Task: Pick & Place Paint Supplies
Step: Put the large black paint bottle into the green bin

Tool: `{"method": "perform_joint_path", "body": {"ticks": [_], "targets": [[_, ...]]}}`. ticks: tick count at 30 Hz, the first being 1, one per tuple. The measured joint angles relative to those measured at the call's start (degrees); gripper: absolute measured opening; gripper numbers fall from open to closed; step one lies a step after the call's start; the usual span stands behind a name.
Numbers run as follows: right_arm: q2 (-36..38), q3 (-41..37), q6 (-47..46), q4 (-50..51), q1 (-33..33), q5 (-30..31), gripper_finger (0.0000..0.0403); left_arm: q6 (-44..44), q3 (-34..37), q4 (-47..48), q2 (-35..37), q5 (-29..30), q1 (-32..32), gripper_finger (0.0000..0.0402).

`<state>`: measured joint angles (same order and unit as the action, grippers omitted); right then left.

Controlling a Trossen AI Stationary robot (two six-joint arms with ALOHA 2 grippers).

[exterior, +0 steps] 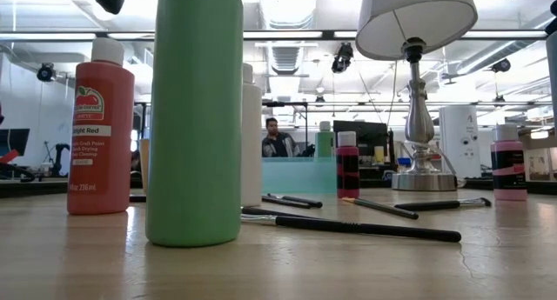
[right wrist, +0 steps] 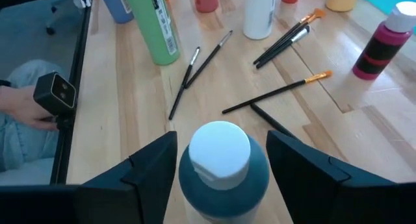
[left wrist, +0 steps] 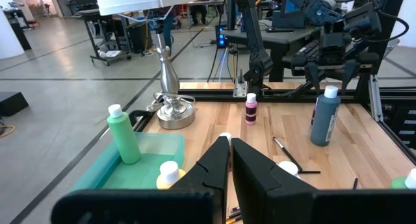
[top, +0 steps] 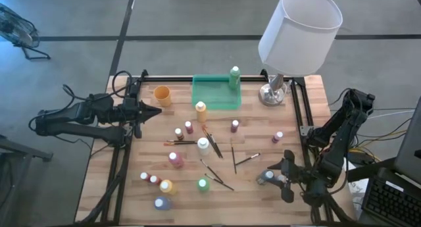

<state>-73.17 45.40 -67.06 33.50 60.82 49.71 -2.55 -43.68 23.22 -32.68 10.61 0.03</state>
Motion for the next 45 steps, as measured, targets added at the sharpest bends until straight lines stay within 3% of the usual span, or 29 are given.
{"method": "perform_joint_path", "body": {"ticks": [15,23,36,45], "targets": [[-0.17,-0.84,-0.20,0.00,-0.74,-0.04,0.0181,0.00,0.00,0.00,0.01,0.00,-0.02,0.0023],[-0.17,-0.84,0.02,0.03,-0.92,0.11,0.0114,0.00,0.00,0.00,0.00,-0.01,0.00,0.0023],[-0.09,0.39,1.79,-0.76,-0.98,-0.87,0.0116,0.00,0.00,0.02,-0.01,0.00,-0.02,0.0023],[-0.07,8.37,15.32,-0.84,-3.54,1.29,0.0113,0.00,0.00,0.00,0.00,0.00,-0.02,0.0023]]}}
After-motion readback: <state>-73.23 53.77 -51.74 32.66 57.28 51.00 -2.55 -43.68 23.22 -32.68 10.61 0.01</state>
